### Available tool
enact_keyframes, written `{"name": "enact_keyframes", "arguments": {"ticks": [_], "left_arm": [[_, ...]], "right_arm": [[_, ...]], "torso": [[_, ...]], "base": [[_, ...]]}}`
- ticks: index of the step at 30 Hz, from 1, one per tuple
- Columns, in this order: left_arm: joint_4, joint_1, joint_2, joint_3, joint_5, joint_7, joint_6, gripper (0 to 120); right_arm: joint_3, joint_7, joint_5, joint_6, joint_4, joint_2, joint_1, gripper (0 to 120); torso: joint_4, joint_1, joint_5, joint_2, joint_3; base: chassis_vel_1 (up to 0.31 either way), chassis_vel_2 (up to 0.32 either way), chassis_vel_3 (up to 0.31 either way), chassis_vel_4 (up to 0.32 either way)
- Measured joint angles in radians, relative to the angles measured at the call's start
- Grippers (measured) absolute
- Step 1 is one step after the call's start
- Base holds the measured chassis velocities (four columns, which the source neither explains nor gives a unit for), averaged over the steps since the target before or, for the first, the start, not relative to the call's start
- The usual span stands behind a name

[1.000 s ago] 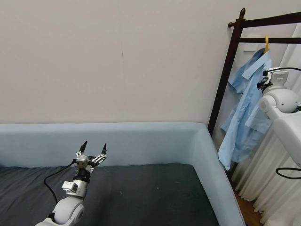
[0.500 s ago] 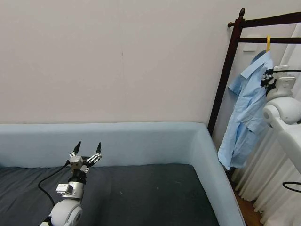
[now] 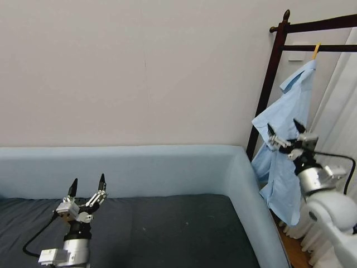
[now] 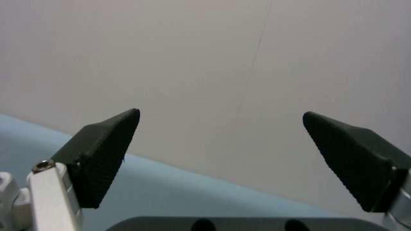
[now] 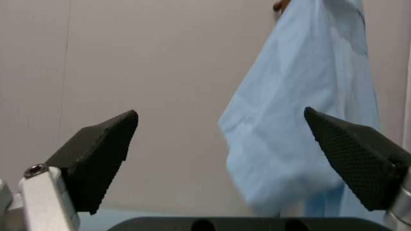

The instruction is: Pick up the clothes from the sofa and hang them on the clothes hanger.

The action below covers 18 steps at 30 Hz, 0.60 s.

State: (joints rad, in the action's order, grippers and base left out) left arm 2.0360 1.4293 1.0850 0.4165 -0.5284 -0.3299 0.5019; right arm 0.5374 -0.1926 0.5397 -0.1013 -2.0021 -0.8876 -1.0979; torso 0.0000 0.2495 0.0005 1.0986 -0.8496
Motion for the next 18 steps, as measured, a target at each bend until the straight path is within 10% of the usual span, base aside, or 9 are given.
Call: {"name": "enact_keyframes", "arguments": {"ticks": [6, 18], "left_arm": [[0.076, 0.171, 0.110, -0.044, 0.175, -0.033, -0.037, 100], [0.077, 0.173, 0.112, -0.049, 0.182, -0.034, -0.041, 100]], "right_arm": [[0.028, 0.011, -0.233, -0.025, -0.126, -0.213, -0.364, 100], [0.020, 0.008, -0.256, -0.031, -0.121, -0.225, -0.371, 100]], "torso": [[-0.0006, 0.000, 0.0009, 0.000, 0.000], [-0.0002, 0.000, 0.0005, 0.000, 0.000]], "base": [[0.000, 0.000, 0.000, 0.000], [0.000, 0.000, 0.000, 0.000]]}}
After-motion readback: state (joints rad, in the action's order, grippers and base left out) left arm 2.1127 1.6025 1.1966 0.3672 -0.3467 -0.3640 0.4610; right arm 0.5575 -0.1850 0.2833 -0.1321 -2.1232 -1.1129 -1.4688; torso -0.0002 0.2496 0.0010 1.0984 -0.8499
